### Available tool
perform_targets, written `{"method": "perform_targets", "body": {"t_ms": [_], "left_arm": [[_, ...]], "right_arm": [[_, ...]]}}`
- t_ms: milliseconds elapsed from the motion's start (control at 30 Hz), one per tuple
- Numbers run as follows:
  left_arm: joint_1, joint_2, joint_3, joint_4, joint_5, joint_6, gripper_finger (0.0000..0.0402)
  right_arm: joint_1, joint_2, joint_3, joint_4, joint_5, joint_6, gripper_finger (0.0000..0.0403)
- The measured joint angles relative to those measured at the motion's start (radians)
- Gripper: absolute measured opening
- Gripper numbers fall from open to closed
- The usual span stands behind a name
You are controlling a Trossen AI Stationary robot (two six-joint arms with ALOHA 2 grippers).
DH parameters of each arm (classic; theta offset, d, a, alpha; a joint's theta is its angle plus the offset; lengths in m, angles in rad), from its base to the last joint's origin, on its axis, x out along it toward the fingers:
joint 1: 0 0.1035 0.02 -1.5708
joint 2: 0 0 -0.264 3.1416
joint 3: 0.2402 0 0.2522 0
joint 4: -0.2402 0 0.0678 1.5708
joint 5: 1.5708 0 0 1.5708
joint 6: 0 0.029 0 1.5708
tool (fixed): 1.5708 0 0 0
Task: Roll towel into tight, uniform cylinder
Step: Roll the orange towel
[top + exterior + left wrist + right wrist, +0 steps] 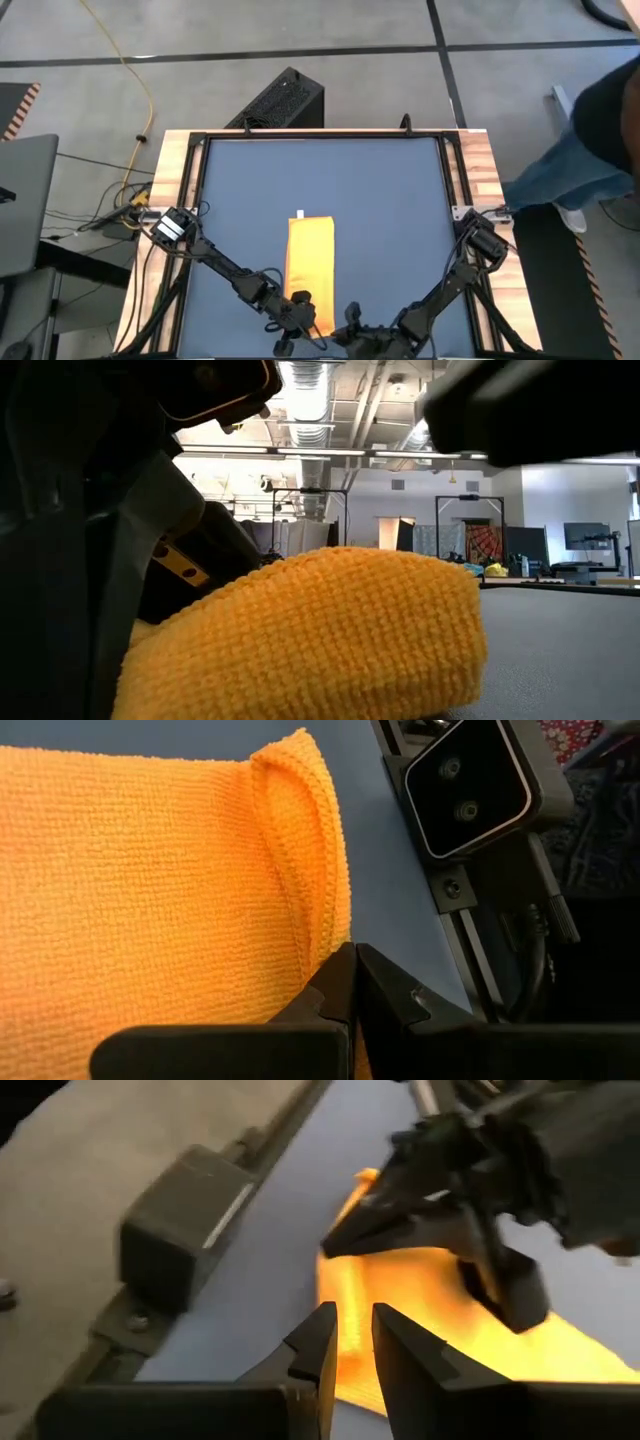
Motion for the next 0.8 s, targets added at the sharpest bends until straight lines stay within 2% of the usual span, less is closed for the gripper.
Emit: {"method": "perform_targets", "body": {"t_ms": [200,533,800], "left_arm": [[0.001,0.000,0.000,0.000,0.003,-0.002,0.0000],[0.000,0.000,0.000,0.000,-0.003,0.001,0.0000],[0.001,0.000,0.000,0.000,-0.003,0.015,0.0000]], "right_arm": [[0.002,-0.002,0.004,-0.008,-0.031,-0.001,0.0114],[-0.022,0.000,0.004,-0.003,-0.141,0.008,0.0204],[-0.049,0.002,0.004,-0.007,-0.207,0.008,0.0202]]}}
